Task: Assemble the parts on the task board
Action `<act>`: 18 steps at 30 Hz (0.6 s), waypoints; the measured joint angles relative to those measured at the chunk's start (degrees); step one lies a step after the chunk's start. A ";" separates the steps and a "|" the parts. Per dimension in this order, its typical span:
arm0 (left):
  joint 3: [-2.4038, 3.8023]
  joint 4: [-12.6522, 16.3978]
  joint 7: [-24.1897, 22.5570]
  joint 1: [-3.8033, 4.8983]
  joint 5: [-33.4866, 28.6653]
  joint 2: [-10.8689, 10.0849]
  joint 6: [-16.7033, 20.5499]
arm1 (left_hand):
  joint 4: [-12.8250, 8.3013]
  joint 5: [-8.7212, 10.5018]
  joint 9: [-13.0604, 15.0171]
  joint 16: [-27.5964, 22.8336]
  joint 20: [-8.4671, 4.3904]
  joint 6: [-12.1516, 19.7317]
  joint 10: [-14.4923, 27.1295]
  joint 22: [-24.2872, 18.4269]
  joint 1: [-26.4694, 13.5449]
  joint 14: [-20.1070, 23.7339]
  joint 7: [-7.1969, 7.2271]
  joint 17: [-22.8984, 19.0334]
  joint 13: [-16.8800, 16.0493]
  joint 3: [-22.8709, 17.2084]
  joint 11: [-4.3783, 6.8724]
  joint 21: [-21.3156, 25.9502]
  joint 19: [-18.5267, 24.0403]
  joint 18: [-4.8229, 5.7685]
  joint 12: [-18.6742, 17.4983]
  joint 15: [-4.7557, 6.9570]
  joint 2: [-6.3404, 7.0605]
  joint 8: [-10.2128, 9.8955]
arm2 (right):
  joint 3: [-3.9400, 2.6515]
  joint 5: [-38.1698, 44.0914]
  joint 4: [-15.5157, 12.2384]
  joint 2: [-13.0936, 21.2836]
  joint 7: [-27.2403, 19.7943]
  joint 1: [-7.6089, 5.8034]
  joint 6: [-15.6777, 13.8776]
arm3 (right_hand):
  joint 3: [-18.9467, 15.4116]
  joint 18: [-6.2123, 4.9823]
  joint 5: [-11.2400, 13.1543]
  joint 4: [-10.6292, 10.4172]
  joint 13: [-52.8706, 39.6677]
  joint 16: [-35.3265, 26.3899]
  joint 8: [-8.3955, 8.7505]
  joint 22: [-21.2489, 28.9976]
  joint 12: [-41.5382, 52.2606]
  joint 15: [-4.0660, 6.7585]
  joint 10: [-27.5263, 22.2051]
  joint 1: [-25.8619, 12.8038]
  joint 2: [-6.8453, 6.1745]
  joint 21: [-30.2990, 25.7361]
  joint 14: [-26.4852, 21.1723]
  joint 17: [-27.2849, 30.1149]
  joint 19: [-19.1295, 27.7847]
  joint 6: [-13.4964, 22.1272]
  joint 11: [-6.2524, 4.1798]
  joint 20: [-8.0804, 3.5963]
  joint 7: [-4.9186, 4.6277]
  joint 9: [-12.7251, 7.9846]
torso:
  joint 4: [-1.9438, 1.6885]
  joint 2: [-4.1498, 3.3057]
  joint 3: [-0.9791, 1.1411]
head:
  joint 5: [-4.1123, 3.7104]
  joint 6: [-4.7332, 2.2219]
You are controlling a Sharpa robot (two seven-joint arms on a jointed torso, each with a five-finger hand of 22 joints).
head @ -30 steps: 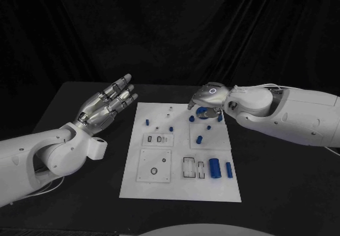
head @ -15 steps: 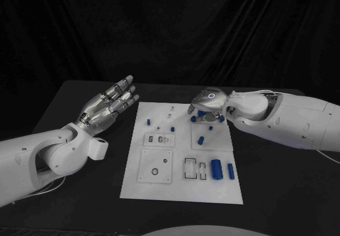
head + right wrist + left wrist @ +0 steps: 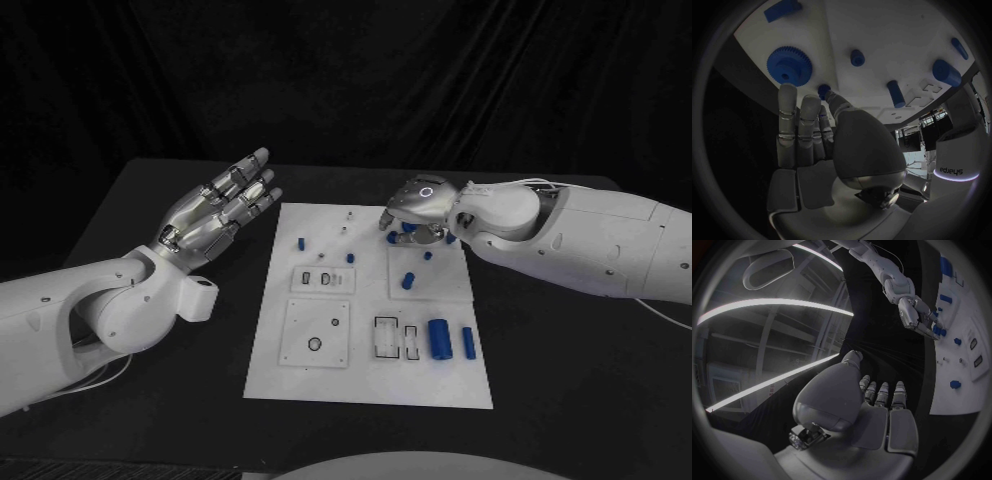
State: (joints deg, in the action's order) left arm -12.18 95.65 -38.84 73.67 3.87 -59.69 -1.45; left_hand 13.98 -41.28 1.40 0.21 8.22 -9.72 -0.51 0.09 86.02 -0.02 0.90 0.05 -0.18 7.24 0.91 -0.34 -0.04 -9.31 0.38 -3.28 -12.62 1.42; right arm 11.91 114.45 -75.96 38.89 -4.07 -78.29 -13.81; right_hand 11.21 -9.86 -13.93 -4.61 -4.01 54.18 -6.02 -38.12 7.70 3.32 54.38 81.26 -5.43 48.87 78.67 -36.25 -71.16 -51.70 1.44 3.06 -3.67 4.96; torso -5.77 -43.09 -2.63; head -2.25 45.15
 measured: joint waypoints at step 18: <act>0.00 -0.23 0.39 0.00 0.01 0.16 -1.06 | -1.11 -0.29 0.07 0.00 0.46 0.06 -0.01 0.01 0.68 0.00 -0.33 0.02 -0.11 -1.11 -1.24 0.00 0.05 0.00 0.00 0.00 -0.22 0.00 | -0.04 -1.12 2.48 -1.41 -0.57 1.31 0.02 | 3.30 0.00 -0.23 -0.65 0.04 0.88 -1.64 -4.41 -0.73 0.00 4.81 0.00 0.00 2.78 0.00 -1.58 0.00 -5.12 -0.01 0.00 0.31 1.56 | 0.04 0.14 -0.10 | 0.48 1.14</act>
State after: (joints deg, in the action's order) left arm -12.17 95.42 -38.45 73.67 3.89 -59.53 -2.51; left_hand 12.87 -41.57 1.47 0.21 8.68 -9.66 -0.52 0.09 86.71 -0.02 0.57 0.07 -0.29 6.13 -0.33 -0.34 0.00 -9.31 0.38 -3.28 -12.83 1.42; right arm 11.87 113.34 -73.48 37.47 -4.64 -76.97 -13.79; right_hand 14.51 -9.86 -14.17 -5.27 -3.96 55.06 -7.66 -42.53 6.96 3.32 59.18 81.26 -5.43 51.65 78.67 -37.83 -71.15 -56.82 1.43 3.07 -3.36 6.51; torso -5.73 -42.95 -2.72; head -1.77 46.29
